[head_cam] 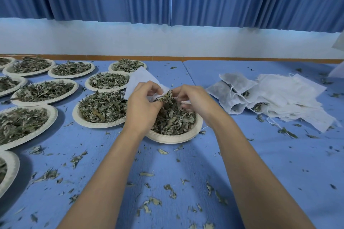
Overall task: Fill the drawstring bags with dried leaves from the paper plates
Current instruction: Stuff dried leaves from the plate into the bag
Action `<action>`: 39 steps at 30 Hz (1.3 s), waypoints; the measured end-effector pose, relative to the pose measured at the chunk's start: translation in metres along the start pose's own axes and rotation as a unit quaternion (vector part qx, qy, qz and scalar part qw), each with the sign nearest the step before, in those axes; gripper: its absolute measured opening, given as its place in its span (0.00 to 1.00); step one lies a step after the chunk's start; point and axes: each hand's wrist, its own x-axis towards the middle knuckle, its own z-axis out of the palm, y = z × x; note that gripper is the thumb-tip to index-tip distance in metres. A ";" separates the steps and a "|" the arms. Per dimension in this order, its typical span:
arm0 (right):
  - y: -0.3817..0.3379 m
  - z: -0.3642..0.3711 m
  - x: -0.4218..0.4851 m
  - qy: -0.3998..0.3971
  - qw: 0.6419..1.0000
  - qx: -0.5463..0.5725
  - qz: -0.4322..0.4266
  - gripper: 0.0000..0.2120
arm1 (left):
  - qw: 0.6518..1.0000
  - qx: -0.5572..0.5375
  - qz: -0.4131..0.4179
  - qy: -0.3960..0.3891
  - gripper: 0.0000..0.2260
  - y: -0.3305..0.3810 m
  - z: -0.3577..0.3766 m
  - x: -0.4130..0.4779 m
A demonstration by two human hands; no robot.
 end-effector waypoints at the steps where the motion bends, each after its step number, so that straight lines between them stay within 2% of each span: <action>1: 0.002 -0.002 0.000 0.024 1.000 0.001 -0.014 0.10 | 1.000 -0.004 -0.002 -0.003 0.20 0.001 0.000 0.001; 4: 0.011 -0.006 0.003 0.088 0.987 -0.049 -0.125 0.07 | 1.000 -0.018 -0.001 -0.017 0.19 0.004 -0.002 0.001; 6: 0.015 -0.003 0.003 0.073 0.979 -0.068 -0.179 0.10 | 1.000 -0.023 -0.003 -0.020 0.19 0.006 -0.002 0.000; 8: 0.018 0.002 0.003 0.076 0.972 -0.069 -0.210 0.10 | 0.999 -0.025 -0.006 -0.023 0.19 0.008 -0.003 0.000; 12: 0.019 0.008 0.006 0.150 0.953 -0.102 -0.244 0.09 | 0.999 -0.037 -0.030 -0.019 0.16 0.011 -0.004 0.002; 17: 0.019 0.017 0.004 0.200 0.927 -0.160 -0.272 0.07 | 0.996 0.035 -0.022 0.081 0.13 0.012 0.001 0.011; 21: 0.019 0.022 0.002 0.201 0.929 -0.158 -0.267 0.05 | 0.988 0.093 -0.034 0.120 0.15 0.013 0.008 0.020; 24: 0.018 0.021 0.004 0.200 0.946 -0.127 -0.222 0.04 | 0.990 0.090 -0.022 0.104 0.15 0.014 0.011 0.021; 28: 0.017 0.020 0.005 0.153 0.977 0.034 -0.144 0.04 | 0.996 0.048 -0.052 0.057 0.11 0.011 0.009 0.019; 31: 0.011 0.021 0.003 0.069 0.982 0.162 -0.075 0.06 | 0.995 0.037 -0.063 0.063 0.09 0.008 0.006 0.019; 34: 0.013 0.020 0.003 0.033 0.987 0.127 -0.092 0.02 | 0.995 0.030 -0.065 0.066 0.08 0.009 0.004 0.020; 39: 0.021 0.022 0.006 0.067 0.985 0.090 -0.131 0.06 | 0.998 0.013 -0.054 0.017 0.10 0.011 0.000 0.019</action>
